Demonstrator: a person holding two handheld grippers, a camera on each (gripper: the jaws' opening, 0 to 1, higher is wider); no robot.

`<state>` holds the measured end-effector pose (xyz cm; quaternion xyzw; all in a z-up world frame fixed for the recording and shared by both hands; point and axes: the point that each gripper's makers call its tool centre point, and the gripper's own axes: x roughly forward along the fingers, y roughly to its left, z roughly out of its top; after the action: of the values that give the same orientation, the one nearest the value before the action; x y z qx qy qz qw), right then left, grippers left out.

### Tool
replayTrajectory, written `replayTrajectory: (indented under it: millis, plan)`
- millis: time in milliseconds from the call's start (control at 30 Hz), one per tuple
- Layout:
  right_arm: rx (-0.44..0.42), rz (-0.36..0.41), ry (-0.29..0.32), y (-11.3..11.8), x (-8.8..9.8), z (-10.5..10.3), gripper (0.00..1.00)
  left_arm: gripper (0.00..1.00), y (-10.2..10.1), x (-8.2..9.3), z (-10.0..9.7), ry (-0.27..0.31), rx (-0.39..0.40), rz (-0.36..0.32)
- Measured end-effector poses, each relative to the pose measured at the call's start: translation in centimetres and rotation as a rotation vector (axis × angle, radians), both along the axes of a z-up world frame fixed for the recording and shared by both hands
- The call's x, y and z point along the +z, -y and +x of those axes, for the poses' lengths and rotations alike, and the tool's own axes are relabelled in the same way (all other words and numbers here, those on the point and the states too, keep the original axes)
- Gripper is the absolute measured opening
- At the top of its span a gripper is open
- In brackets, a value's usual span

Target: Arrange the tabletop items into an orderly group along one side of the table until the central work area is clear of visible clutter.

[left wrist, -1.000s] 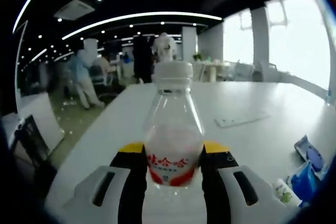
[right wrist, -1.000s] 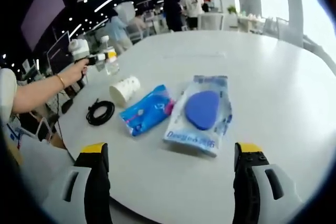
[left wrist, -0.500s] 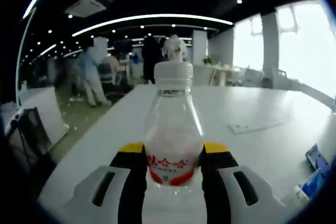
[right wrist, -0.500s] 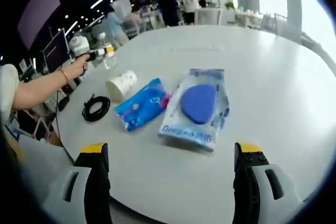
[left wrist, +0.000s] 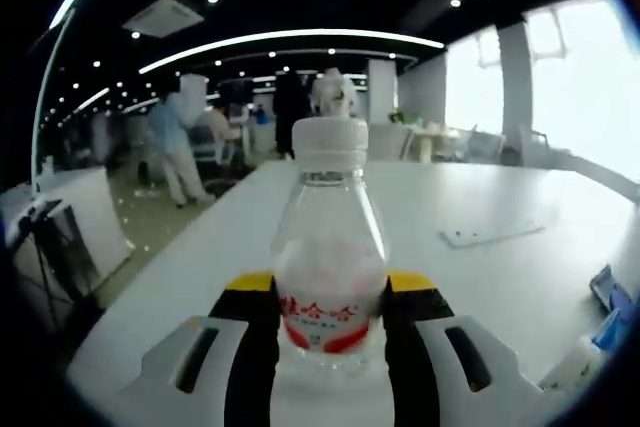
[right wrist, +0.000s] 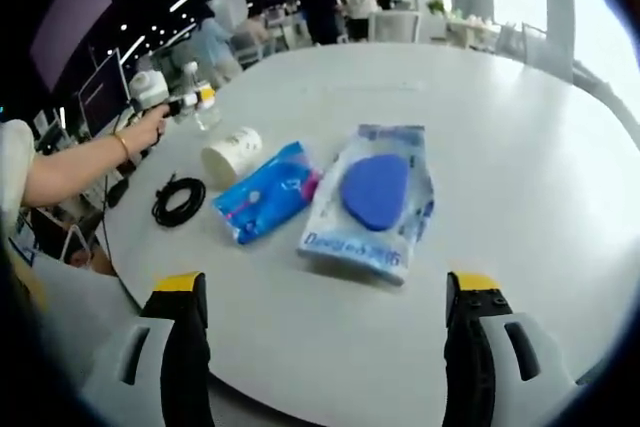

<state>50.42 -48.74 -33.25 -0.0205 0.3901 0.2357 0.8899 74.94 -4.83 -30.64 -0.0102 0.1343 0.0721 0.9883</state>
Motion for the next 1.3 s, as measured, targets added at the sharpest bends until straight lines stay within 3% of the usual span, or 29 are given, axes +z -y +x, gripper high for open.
replayTrajectory:
  millis: [700,900,967,1033,1300]
  plan:
    - [0.005,-0.013,-0.008,0.1,-0.2,-0.1,0.98,0.37,0.1,-0.1,-0.4,0.005,0.091,0.021]
    - [-0.004,-0.015,-0.003,0.3,-0.1,0.1,0.99,0.38,0.2,-0.1,-0.6,0.005,0.06,0.011]
    - [-0.009,-0.013,-0.002,0.4,-0.1,0.1,0.99,0.4,0.1,0.3,-0.7,0.017,0.053,0.027]
    - [-0.015,-0.012,-0.006,0.5,-0.1,0.1,0.99,0.46,0.0,2.0,-0.5,0.088,0.044,0.074]
    - [0.0,-0.013,-0.01,0.1,-0.1,0.0,0.99,0.6,-0.3,2.2,-1.2,0.061,0.028,0.075]
